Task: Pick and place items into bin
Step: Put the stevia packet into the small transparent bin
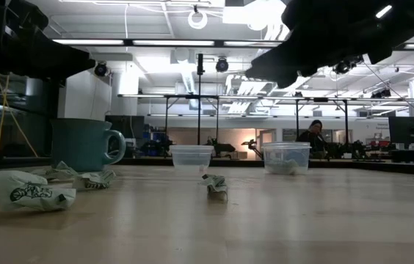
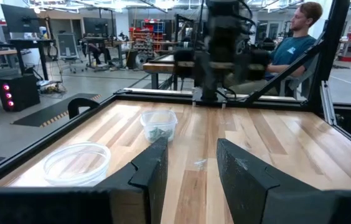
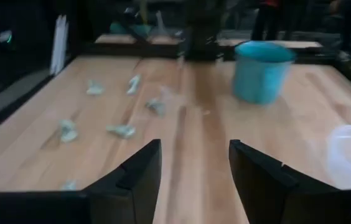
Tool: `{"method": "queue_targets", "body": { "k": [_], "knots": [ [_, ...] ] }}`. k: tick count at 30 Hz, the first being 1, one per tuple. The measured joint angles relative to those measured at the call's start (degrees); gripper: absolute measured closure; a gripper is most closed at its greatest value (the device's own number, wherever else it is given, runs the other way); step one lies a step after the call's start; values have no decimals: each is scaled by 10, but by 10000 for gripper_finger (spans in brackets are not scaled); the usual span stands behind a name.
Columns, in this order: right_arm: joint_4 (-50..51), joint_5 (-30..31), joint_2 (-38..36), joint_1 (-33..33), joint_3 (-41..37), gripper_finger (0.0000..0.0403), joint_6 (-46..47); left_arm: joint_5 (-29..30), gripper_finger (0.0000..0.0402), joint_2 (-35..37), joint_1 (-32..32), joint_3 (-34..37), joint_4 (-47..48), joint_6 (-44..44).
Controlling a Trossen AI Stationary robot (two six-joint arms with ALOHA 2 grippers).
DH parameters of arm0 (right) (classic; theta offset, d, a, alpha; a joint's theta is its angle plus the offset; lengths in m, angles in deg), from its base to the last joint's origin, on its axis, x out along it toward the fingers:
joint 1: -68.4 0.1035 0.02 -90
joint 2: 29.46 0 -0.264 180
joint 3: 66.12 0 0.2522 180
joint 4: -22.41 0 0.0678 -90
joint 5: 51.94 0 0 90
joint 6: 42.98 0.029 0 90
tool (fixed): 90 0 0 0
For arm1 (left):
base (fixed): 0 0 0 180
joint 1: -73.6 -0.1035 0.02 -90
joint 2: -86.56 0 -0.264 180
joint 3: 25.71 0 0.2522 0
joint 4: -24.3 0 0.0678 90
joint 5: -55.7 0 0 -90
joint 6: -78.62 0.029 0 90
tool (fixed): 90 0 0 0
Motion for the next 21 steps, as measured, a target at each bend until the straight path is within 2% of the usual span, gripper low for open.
{"method": "queue_targets", "body": {
  "k": [9, 14, 21],
  "knots": [
    [10, 14, 172, 108, 99, 187, -82, 0, 229, 0, 0, 0, 0, -1],
    [35, 0, 240, 131, 151, 167, -82, 1, 229, 0, 0, 0, 0, -2],
    [56, -6, 327, 147, 208, 168, -82, 1, 229, 0, 0, 0, 0, -2]
  ]
}}
